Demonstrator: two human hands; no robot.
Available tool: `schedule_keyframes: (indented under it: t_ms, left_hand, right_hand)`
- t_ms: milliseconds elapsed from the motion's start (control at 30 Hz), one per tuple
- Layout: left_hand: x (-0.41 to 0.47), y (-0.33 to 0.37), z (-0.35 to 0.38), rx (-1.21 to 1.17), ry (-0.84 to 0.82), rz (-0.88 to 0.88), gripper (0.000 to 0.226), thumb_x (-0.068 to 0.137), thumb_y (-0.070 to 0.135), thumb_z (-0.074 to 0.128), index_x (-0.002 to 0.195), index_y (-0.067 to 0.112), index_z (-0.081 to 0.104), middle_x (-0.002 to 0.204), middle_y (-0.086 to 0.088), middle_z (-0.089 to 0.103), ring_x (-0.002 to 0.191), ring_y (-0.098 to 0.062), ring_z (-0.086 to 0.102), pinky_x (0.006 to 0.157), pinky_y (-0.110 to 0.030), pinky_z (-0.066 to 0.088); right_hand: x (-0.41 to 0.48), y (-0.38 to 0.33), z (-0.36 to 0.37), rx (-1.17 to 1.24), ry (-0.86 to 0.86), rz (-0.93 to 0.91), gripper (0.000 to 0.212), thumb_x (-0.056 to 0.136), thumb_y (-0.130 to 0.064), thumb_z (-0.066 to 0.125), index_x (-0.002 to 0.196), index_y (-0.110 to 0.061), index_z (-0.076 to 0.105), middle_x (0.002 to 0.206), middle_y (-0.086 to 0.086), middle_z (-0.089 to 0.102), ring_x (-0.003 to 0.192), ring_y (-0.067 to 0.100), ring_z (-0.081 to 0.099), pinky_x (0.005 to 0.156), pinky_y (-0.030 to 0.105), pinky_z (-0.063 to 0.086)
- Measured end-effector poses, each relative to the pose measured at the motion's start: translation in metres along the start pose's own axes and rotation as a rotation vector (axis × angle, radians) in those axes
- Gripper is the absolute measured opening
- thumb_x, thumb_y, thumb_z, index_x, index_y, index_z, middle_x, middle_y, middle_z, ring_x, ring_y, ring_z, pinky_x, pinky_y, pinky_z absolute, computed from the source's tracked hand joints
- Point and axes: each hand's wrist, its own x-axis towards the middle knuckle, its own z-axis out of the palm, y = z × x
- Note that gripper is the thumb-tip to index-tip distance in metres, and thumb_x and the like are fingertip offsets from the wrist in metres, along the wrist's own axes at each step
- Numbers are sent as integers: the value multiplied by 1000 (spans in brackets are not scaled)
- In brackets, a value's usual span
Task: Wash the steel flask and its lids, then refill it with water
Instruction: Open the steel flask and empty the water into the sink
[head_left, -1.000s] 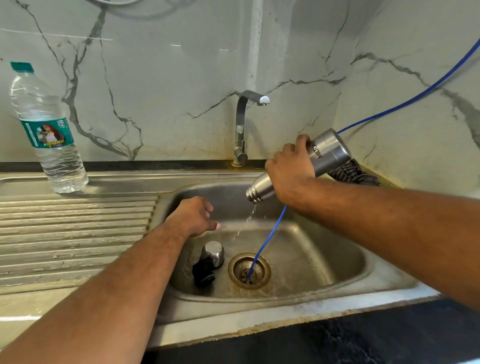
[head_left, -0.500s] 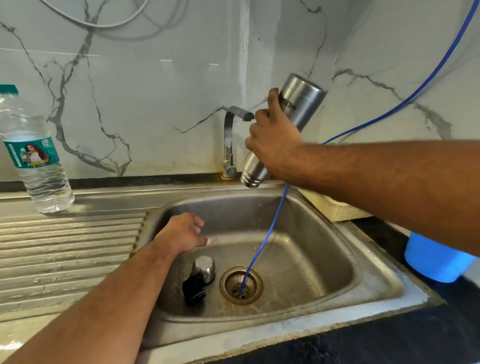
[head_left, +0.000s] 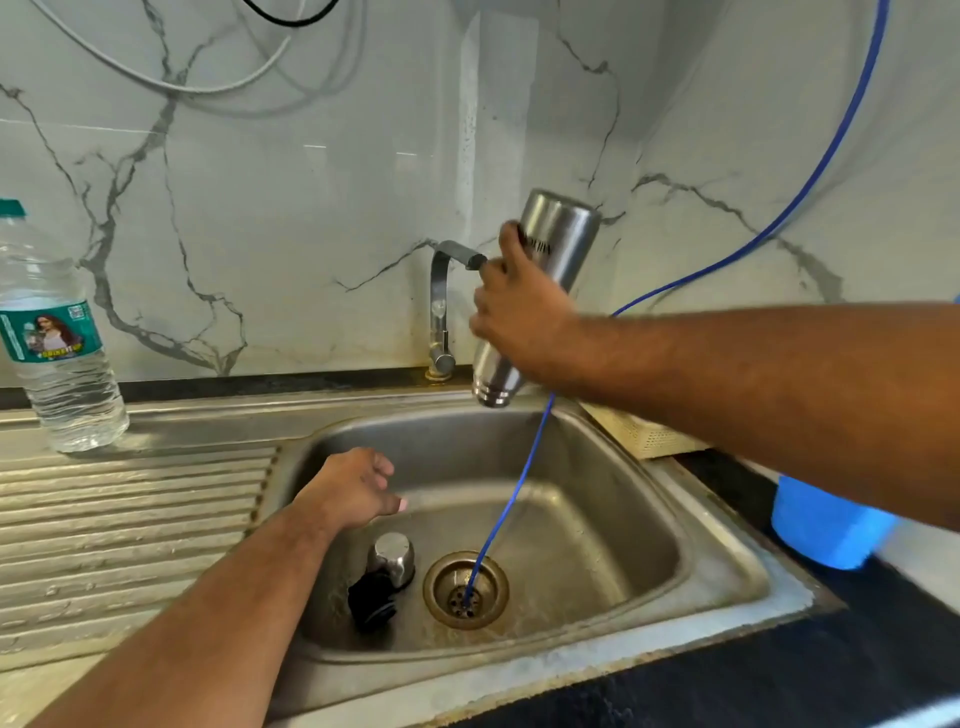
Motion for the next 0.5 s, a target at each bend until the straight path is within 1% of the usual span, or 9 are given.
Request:
schedule_keyframes:
  t_ms: [100,167,200,233,300,333,400,500]
  left_hand:
    - [-2,-1,-1,-2,5,3,53,77,23,90,122,18,63,106,4,65,104,-15,63,98,-32,49]
    - [-3,-3,-1,-3,13,3,54,76,24,90,122,17,63,106,3,65,104,-16,63,99,-33,50]
    - [-4,-4,-2,-1,19,2,54,76,24,90,123,17,63,106,3,65,103,-16,63,97,-33,50]
    - [-3,-4,-2,3,20,5,55,75,25,90,123,17,64,107,3,66,102,-15,63,95,-31,49]
    - [-3,-3,-3,24,11,6,58,75,25,91,125,16,64,108,2,67,102,-15,64,91,-27,48]
    - [-2,-3,-3,23,9,4,58,75,25,91,125,16,64,107,1,68,101,-15,64,91,-27,48]
    - [-1,-4,-3,-7,10,1,56,74,22,91,122,16,64,105,2,67,99,-15,64,89,-27,47]
    - [-2,-7,-3,-35,10,9,53,74,22,91,119,17,64,103,3,66,98,-12,63,88,-26,48]
  right_hand:
    - [1,6,-6,-46,-63,66,57,69,-25,88,121,-19,65,123,15,65,128,40,52,113,72,17]
    - [-5,-21,-5,-19,-88,7,55,67,-24,91,116,-20,67,119,16,66,126,42,53,106,80,6]
    - [-9,-39,-5,6,-85,-49,56,66,-26,92,116,-21,68,119,17,66,125,42,54,102,83,1]
    - [-16,-54,-6,28,-105,-116,58,67,-29,92,118,-21,67,120,17,66,125,42,54,101,83,-2]
    - [-29,-72,-10,41,-141,-221,60,68,-32,92,120,-20,66,122,17,67,125,41,54,107,80,4]
    - [-31,-72,-11,35,-137,-230,60,68,-31,92,121,-20,66,122,16,67,125,40,55,109,79,7]
    - [-23,-54,-13,22,-73,-174,58,68,-28,92,119,-21,67,121,15,67,125,41,55,110,79,8]
    - [-11,-18,-12,-5,-54,-56,55,68,-24,91,115,-17,65,121,15,66,126,42,54,111,79,11]
